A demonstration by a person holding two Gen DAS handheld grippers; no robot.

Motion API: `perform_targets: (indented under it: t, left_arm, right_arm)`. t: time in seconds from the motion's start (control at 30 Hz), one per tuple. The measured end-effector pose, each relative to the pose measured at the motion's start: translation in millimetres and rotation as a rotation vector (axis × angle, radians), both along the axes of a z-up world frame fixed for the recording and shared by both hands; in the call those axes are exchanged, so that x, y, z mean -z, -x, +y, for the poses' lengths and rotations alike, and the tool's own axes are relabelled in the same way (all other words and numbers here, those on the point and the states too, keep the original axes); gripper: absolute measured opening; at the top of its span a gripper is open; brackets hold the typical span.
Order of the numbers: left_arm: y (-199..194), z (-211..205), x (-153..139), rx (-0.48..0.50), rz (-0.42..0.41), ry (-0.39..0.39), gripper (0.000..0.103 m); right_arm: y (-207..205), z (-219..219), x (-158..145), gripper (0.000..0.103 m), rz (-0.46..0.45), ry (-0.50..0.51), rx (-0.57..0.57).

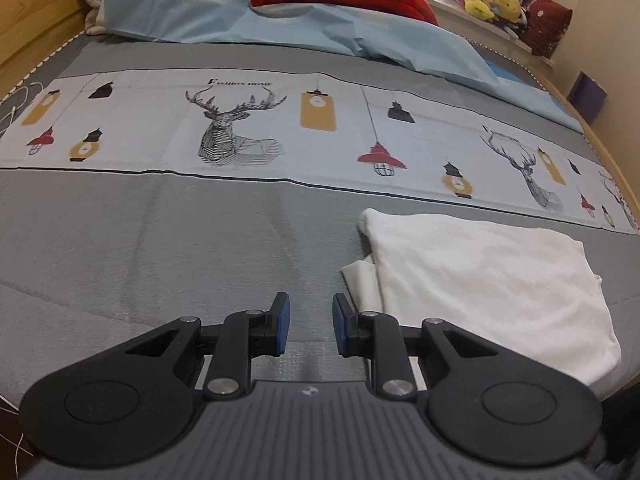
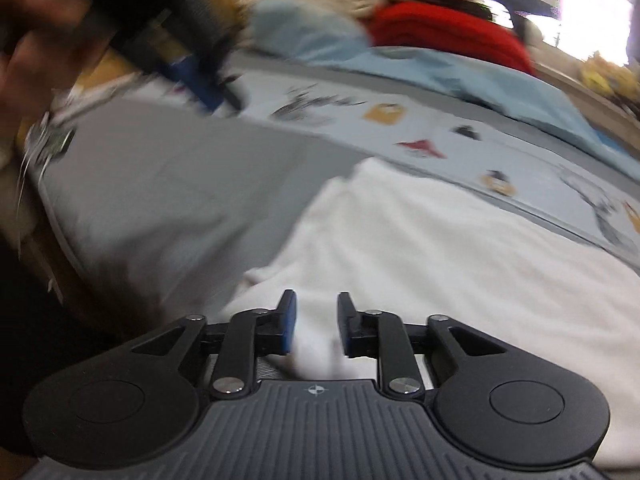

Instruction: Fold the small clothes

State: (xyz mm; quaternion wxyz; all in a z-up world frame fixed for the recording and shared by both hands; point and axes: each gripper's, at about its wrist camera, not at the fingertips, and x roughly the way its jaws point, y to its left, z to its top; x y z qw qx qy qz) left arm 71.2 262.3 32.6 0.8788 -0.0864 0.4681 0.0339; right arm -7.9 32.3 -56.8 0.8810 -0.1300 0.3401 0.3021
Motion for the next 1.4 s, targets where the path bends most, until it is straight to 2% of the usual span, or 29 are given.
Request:
perform_targets:
  t: [0.23, 0.33, 0.37, 0.43, 0.5, 0.53, 0.57, 0.73, 0.93, 1.03, 1.07, 1.1, 1.13, 1.23, 1.3, 1.4]
  left_arm:
    - [1.2, 14.1, 8.2, 0.0, 0.022, 0.009, 0.025]
    - [-0.3, 18.3, 14.4, -0.003, 0.036, 0.031, 0.026]
    - [-1.2, 19.4, 17.8, -0.007, 0.038, 0.048, 0.029]
    - [-5.2, 20.5, 28.3, -0.009, 0.061, 0.095, 0.03]
    - [-10.9, 18.4, 39.9, 0.003, 0.09, 0.154, 0.033]
    - [-15.0, 15.6, 46.0, 0.015, 0.106, 0.187, 0.036]
    - [-18.5, 11.9, 50.8, 0.025, 0.119, 0.207, 0.043]
    - [-42.8, -15.7, 70.4, 0.088, 0.16, 0.275, 0.069]
    - [-77.3, -38.9, 94.4, 0.071, 0.252, 0.361, 0.071]
    - [-88.6, -49.9, 102.0, 0.09, 0.281, 0.361, 0.066]
    - [-90.7, -52.8, 102.4, 0.096, 0.281, 0.345, 0.048]
    - [-91.6, -54.8, 102.3, 0.105, 0.277, 0.334, 0.02]
    - [-90.9, -54.0, 98.7, 0.101, 0.256, 0.328, 0.012]
    - [-81.0, -41.0, 73.7, 0.081, 0.134, 0.336, 0.009]
    - [-69.0, -25.1, 54.8, 0.031, 0.052, 0.35, 0.009]
    - [-48.8, -5.8, 34.4, -0.023, -0.033, 0.313, 0.009]
  right_arm:
    - [8.2, 36.1, 28.6, 0.05, 0.032, 0.099, -0.124]
    - [9.1, 43.3, 35.5, 0.051, 0.006, 0.134, -0.152]
    - [8.5, 43.9, 34.6, 0.049, 0.009, 0.13, -0.153]
    - [2.2, 41.5, 30.2, 0.02, 0.024, 0.105, -0.143]
    - [-2.2, 33.2, 22.6, 0.011, 0.035, 0.07, -0.113]
    - [-4.8, 28.1, 18.1, 0.01, 0.044, 0.04, -0.101]
    - [-6.7, 23.0, 12.9, 0.01, 0.047, 0.006, -0.091]
    - [-2.1, 0.0, -14.9, 0.009, 0.016, -0.091, -0.071]
    - [0.8, -24.4, -37.2, 0.009, 0.012, -0.171, -0.036]
    - [2.2, -31.5, -43.6, 0.009, 0.008, -0.188, -0.034]
    - [2.5, -32.5, -44.7, 0.009, 0.01, -0.191, -0.034]
    - [2.9, -33.5, -45.9, 0.008, 0.014, -0.197, -0.034]
    - [5.6, -33.4, -46.5, 0.008, 0.02, -0.202, -0.033]
    - [1.4, -29.0, -48.9, 0.008, 0.047, -0.242, -0.035]
    - [-3.7, -25.2, -56.8, 0.008, 0.07, -0.32, -0.038]
    - [-13.5, -28.9, -74.0, 0.008, 0.103, -0.467, -0.017]
